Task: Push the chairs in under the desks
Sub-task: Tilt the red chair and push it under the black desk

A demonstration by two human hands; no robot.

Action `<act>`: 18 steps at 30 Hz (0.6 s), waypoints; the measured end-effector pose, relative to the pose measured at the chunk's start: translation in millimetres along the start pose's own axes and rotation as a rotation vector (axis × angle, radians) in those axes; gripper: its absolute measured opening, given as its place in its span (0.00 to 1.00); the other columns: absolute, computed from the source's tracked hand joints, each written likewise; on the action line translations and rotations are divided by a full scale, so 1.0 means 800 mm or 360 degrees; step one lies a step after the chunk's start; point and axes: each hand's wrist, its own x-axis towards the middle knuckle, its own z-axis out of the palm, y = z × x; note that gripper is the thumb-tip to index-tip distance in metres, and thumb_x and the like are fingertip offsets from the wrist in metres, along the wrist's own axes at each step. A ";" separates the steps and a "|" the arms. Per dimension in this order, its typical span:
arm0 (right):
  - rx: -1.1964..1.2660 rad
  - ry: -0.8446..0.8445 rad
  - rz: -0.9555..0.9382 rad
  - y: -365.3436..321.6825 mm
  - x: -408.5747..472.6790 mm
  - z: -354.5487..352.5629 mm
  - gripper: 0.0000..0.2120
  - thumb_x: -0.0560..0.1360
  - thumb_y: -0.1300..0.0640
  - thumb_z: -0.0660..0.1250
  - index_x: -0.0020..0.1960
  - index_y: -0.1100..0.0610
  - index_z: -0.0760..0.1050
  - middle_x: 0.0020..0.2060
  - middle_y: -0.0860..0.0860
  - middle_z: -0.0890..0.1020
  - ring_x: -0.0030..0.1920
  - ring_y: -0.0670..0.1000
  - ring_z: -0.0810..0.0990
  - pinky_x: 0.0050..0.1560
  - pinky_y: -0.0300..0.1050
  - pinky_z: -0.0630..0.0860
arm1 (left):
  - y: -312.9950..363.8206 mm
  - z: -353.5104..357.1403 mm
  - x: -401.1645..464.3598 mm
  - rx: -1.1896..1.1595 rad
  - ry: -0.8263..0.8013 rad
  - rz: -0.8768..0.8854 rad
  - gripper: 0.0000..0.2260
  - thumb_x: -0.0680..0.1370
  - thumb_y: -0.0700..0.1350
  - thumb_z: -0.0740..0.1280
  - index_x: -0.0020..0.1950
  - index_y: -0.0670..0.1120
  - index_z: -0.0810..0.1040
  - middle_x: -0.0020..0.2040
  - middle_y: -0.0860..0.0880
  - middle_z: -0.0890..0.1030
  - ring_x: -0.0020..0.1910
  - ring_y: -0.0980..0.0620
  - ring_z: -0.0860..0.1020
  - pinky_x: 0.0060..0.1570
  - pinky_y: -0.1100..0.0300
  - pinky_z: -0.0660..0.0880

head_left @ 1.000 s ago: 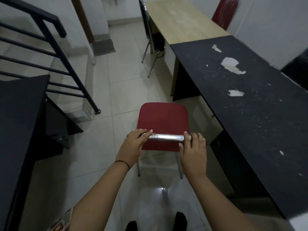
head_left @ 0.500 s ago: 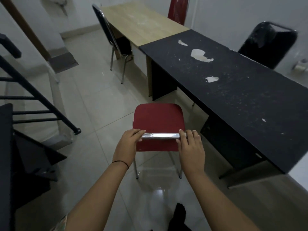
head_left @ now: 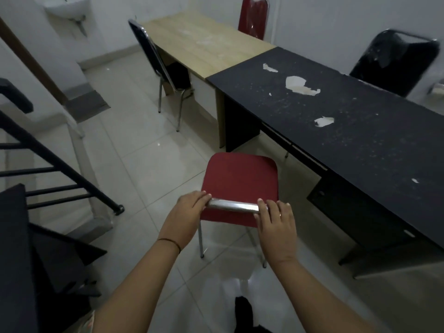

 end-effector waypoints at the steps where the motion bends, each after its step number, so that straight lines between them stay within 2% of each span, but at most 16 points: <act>1: -0.0016 -0.0040 -0.0023 -0.001 -0.001 0.002 0.19 0.82 0.52 0.50 0.65 0.61 0.71 0.55 0.59 0.80 0.58 0.61 0.76 0.65 0.60 0.66 | -0.005 0.002 -0.002 0.0032 0.0017 0.0096 0.19 0.73 0.33 0.67 0.64 0.40 0.74 0.60 0.43 0.77 0.59 0.44 0.75 0.59 0.49 0.74; 4: -0.0065 -0.0083 -0.0002 -0.009 0.001 0.002 0.21 0.84 0.53 0.44 0.68 0.61 0.66 0.59 0.59 0.79 0.61 0.62 0.77 0.68 0.59 0.62 | -0.014 0.011 -0.009 0.0079 0.0073 0.0300 0.26 0.71 0.30 0.67 0.68 0.39 0.69 0.64 0.43 0.75 0.66 0.46 0.71 0.69 0.53 0.64; 6: -0.0082 -0.0072 0.0084 -0.018 -0.002 0.001 0.21 0.83 0.53 0.44 0.68 0.62 0.66 0.59 0.59 0.79 0.61 0.62 0.76 0.68 0.59 0.61 | -0.021 0.016 -0.013 0.0035 0.0067 0.0379 0.26 0.71 0.33 0.64 0.69 0.39 0.66 0.66 0.42 0.73 0.69 0.47 0.66 0.72 0.54 0.55; 8: -0.0137 -0.0040 0.0148 -0.026 -0.003 0.003 0.20 0.83 0.54 0.47 0.67 0.63 0.68 0.57 0.60 0.78 0.61 0.62 0.73 0.68 0.59 0.61 | -0.028 0.018 -0.011 -0.0045 0.0060 0.0425 0.24 0.72 0.33 0.60 0.69 0.39 0.65 0.67 0.42 0.73 0.70 0.48 0.64 0.74 0.56 0.51; 11: -0.0242 -0.0015 0.0231 -0.039 -0.001 0.005 0.20 0.77 0.60 0.56 0.67 0.64 0.66 0.55 0.61 0.77 0.61 0.61 0.70 0.68 0.59 0.60 | -0.043 0.016 0.002 -0.0208 0.0022 0.0493 0.23 0.73 0.32 0.56 0.69 0.40 0.65 0.67 0.43 0.72 0.69 0.49 0.65 0.74 0.57 0.52; 15: -0.0365 -0.0019 0.0300 -0.043 0.001 0.007 0.22 0.72 0.64 0.54 0.66 0.63 0.65 0.55 0.62 0.78 0.60 0.61 0.69 0.68 0.58 0.59 | -0.061 0.017 0.015 -0.0266 -0.0031 0.0743 0.22 0.75 0.32 0.55 0.68 0.40 0.67 0.66 0.44 0.74 0.67 0.48 0.70 0.71 0.55 0.57; 18: -0.0422 -0.0059 0.0325 -0.054 0.004 0.004 0.22 0.71 0.64 0.54 0.64 0.62 0.65 0.55 0.61 0.79 0.59 0.62 0.74 0.67 0.57 0.65 | -0.080 0.020 0.026 -0.0318 -0.0078 0.0868 0.20 0.76 0.34 0.56 0.68 0.40 0.69 0.66 0.45 0.75 0.66 0.49 0.71 0.70 0.54 0.60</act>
